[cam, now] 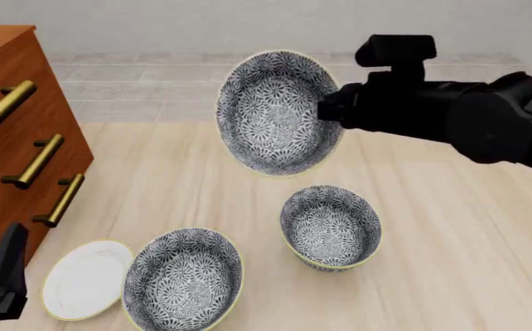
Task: Stack the bowl at the front on the bowl in the middle.
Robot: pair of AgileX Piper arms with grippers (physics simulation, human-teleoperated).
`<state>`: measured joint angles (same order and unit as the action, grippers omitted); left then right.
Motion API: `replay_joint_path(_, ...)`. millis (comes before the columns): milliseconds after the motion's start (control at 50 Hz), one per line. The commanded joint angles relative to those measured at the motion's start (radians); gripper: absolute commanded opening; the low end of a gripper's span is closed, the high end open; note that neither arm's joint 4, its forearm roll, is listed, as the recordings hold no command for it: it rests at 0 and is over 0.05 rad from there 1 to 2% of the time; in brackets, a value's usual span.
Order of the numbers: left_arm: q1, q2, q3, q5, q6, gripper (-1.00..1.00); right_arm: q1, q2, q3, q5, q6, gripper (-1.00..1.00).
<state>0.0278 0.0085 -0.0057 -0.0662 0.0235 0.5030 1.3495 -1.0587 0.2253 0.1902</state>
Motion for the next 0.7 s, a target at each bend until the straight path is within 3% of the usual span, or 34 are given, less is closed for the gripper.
replay_joint_path(20, 0.005, -0.003, 0.002, -0.003, 0.02, 1.0, -0.063, -0.055, 0.05, -0.001, -0.024, -1.0)
replay_joint_path(140, -0.011, -0.001, 0.0, 0.003, -0.007, 1.0, -0.078, -0.078, 0.073, 0.0, -0.025, -1.0)
replay_joint_path(700, -0.018, -0.008, -0.007, 0.003, 0.003, 1.0, -0.139, -0.125, 0.175, -0.034, -0.046, -1.0)
